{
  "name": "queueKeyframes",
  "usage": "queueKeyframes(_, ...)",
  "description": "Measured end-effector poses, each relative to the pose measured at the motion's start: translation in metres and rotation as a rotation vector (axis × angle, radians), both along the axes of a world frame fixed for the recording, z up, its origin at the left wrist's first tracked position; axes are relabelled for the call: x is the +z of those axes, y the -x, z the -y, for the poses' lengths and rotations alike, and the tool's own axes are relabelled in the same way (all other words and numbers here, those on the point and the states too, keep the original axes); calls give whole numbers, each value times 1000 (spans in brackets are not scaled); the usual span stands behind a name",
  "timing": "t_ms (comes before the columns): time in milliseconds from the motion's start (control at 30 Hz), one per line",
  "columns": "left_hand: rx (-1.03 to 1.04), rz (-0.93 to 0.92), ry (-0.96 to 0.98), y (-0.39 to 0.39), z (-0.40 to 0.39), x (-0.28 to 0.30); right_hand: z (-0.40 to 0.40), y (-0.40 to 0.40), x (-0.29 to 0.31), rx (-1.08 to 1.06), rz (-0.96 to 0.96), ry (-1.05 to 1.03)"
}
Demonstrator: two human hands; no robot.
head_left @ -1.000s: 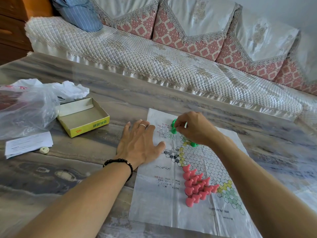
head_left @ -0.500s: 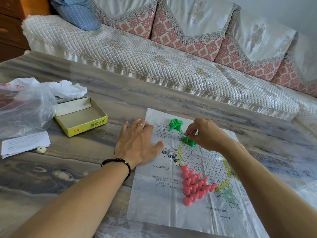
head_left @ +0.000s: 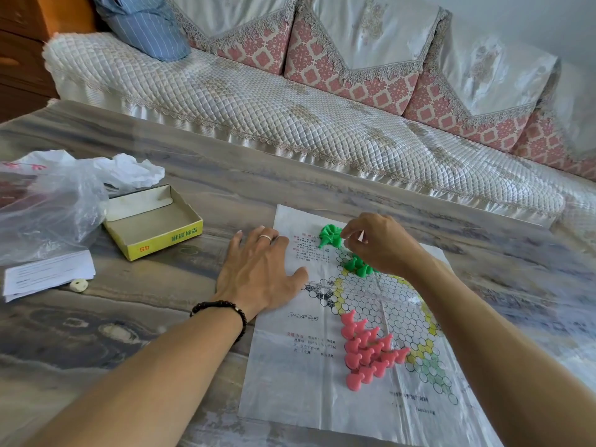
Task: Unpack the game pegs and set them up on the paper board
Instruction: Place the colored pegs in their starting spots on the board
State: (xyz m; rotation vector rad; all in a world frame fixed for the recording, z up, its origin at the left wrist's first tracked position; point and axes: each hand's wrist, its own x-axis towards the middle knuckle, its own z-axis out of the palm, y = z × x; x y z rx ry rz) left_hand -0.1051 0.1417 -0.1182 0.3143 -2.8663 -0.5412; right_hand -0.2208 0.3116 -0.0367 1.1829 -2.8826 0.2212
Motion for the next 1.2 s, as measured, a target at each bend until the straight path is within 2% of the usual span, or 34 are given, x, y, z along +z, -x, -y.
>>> queueKeyframes(167, 3, 6, 2, 0, 0, 0, 22, 5, -9, -15, -73, -46)
queueKeyframes(333, 6, -11, -1, 0, 0, -1, 38, 3, -20, 115, -199, -202)
queueKeyframes(467, 5, -12, -6, 0, -1, -1, 43, 4, -25, 195, -284, -203)
queueKeyframes(700, -2, -9, 5, 0, 0, -1, 28, 4, -3, 4, -50, 123)
queueKeyframes(867, -5, -9, 2, 1, -1, -2, -1, -2, 13, -62, 49, 247)
queueKeyframes(967, -5, -3, 0, 2, -1, -2, -15, -4, 15, -60, 74, 190)
queueKeyframes(1200, 2, 10, 9, 3, 0, -3, -25, -13, 14, 1, 14, -82)
